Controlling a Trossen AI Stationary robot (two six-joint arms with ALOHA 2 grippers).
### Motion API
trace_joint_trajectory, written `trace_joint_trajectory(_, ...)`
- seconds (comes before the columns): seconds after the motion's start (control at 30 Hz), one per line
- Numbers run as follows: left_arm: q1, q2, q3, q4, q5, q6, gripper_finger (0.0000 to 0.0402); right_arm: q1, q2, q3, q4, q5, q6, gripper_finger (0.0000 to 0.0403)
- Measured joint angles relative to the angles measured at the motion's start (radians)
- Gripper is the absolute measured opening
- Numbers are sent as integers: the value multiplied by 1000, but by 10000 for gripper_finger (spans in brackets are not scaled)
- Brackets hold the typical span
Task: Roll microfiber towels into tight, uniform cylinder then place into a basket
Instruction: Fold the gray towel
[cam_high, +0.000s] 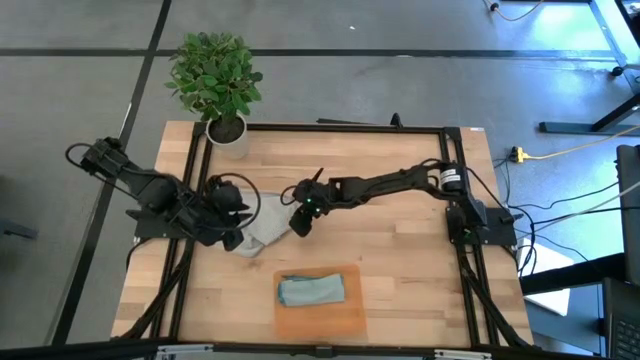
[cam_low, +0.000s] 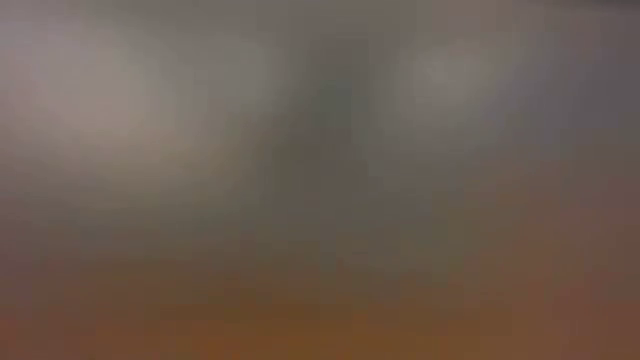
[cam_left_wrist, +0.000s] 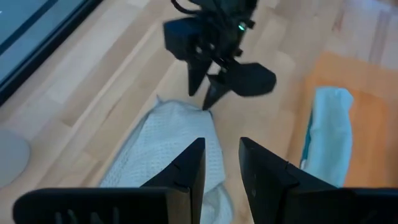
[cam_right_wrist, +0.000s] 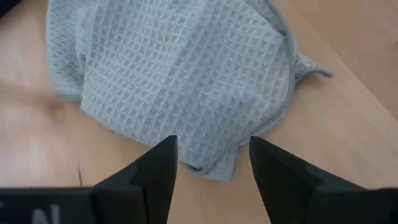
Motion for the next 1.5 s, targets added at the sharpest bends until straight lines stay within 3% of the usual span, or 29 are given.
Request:
trace_joint_trajectory(0.57,67,0,0,1,5,1,89,-1,64,0,-31,16,-5,195)
trace_joint_trajectory(0.7,67,0,0,1,5,1,89,-1,64,0,-27,21,-36,151)
trace_joint_trajectory(0.93,67,0,0,1,5,1,89,-2,69,0,-23,27,-92,16)
trace_joint_trajectory(1.17,67,-1,0,9,5,1,89,-23,69,41,-109,23,-146,5)
trace_joint_trajectory(1.5,68,-1,0,12,4,35,89,-41,69,233,-336,28,-314,2)
